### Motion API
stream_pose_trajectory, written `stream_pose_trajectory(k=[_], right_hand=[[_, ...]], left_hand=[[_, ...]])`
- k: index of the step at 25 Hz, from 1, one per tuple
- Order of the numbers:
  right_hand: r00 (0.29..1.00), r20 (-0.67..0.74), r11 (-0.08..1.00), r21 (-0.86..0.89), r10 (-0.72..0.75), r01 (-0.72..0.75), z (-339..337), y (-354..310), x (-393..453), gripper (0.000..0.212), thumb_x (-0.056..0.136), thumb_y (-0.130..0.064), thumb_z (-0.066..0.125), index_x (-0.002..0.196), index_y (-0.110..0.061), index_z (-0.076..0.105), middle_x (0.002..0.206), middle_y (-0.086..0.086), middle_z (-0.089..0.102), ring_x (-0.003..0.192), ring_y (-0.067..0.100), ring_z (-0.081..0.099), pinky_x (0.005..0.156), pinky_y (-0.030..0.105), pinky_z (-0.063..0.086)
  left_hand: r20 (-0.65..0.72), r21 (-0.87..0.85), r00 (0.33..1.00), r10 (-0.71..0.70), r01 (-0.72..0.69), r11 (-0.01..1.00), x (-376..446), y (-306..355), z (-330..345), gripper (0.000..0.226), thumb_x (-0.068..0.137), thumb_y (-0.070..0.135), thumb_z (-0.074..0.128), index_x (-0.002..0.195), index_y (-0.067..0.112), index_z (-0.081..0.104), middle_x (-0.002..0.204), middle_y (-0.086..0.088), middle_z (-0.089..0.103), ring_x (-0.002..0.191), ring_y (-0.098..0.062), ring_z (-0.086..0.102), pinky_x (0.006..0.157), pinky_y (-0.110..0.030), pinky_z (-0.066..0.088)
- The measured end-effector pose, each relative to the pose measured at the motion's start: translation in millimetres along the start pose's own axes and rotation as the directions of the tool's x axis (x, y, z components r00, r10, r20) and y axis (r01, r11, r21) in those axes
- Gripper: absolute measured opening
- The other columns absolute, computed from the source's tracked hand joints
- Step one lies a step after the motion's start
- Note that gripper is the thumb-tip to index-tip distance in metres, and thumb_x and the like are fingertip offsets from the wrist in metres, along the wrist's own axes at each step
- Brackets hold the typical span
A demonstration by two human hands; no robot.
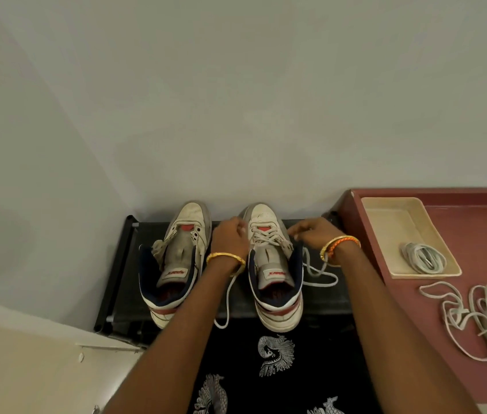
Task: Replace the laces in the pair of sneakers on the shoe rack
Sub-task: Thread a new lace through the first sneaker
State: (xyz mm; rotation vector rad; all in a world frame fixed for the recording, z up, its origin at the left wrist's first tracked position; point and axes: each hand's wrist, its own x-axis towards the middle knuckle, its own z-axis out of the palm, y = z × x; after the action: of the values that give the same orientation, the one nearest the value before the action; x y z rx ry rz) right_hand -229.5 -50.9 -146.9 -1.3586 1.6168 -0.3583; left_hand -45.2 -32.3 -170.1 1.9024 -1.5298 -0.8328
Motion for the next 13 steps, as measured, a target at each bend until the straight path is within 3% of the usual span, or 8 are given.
stream_pose_trajectory(k=[2, 3, 6, 8, 11, 13], right_hand=[[0.996, 0.092, 1.000, -0.027, 0.010, -0.007, 9.8, 7.3, 8.4, 0.035, 0.087, 0.011, 0.047, 0.106, -0.006, 0.069, 0.114, 0.010, 0.064, 0.108, 0.020, 0.054, 0.093, 0.025, 0.039], [0.995, 0.097, 0.999, -0.049, 0.013, -0.008, 12.6, 12.2, 11.4, 0.036, 0.086, 0.012, 0.047, 0.104, -0.008, 0.071, 0.114, 0.010, 0.065, 0.108, 0.021, 0.056, 0.093, 0.027, 0.041], [0.999, -0.019, 0.998, -0.048, 0.031, -0.032, 17.9, 27.5, 20.0, 0.036, 0.085, 0.011, 0.050, 0.083, -0.016, 0.073, 0.113, 0.011, 0.067, 0.106, 0.026, 0.060, 0.090, 0.033, 0.048], [0.994, -0.100, 0.999, -0.027, 0.035, -0.038, 22.8, 30.1, 16.4, 0.026, 0.086, 0.007, 0.055, 0.089, -0.011, 0.074, 0.108, 0.012, 0.068, 0.103, 0.025, 0.060, 0.084, 0.028, 0.045], [0.981, -0.182, 0.997, 0.044, 0.072, -0.065, 31.9, 30.4, 9.8, 0.017, 0.087, 0.002, 0.058, 0.096, -0.003, 0.072, 0.100, 0.010, 0.068, 0.090, 0.019, 0.057, 0.078, 0.025, 0.042], [0.973, -0.216, 0.995, 0.068, 0.085, -0.072, 34.3, 28.1, 4.8, 0.014, 0.087, -0.002, 0.060, 0.094, -0.003, 0.072, 0.098, 0.011, 0.068, 0.088, 0.020, 0.058, 0.078, 0.027, 0.045]], left_hand=[[0.245, 0.058, 0.967, -0.073, 0.061, 0.996, 6.2, -18.8, 1.6, 0.022, 0.093, 0.007, 0.051, 0.108, 0.007, 0.067, 0.109, -0.014, 0.067, 0.101, -0.027, 0.061, 0.089, -0.032, 0.049], [0.288, 0.041, 0.954, -0.079, 0.070, 0.997, 3.1, -23.5, 2.8, 0.021, 0.093, 0.010, 0.053, 0.107, 0.007, 0.068, 0.108, -0.014, 0.068, 0.097, -0.025, 0.061, 0.085, -0.027, 0.048], [0.125, -0.105, 0.989, -0.083, 0.097, 0.990, -5.8, -28.1, 8.0, 0.017, 0.092, 0.011, 0.057, 0.098, 0.004, 0.071, 0.094, -0.010, 0.070, 0.077, -0.014, 0.057, 0.065, -0.016, 0.040], [0.015, -0.134, 0.987, -0.160, 0.161, 0.978, -8.4, -27.6, 14.0, 0.017, 0.092, 0.011, 0.056, 0.097, 0.004, 0.071, 0.088, -0.005, 0.067, 0.071, -0.009, 0.054, 0.060, -0.011, 0.037], [-0.073, -0.234, 0.940, -0.333, 0.309, 0.922, -11.3, -26.3, 24.5, 0.014, 0.091, 0.010, 0.058, 0.095, 0.002, 0.070, 0.092, -0.012, 0.069, 0.076, -0.015, 0.056, 0.072, -0.023, 0.048], [-0.104, -0.229, 0.929, -0.356, 0.326, 0.917, -10.1, -26.5, 27.9, 0.014, 0.091, 0.010, 0.058, 0.091, 0.002, 0.069, 0.093, -0.014, 0.068, 0.080, -0.019, 0.057, 0.076, -0.028, 0.047]])
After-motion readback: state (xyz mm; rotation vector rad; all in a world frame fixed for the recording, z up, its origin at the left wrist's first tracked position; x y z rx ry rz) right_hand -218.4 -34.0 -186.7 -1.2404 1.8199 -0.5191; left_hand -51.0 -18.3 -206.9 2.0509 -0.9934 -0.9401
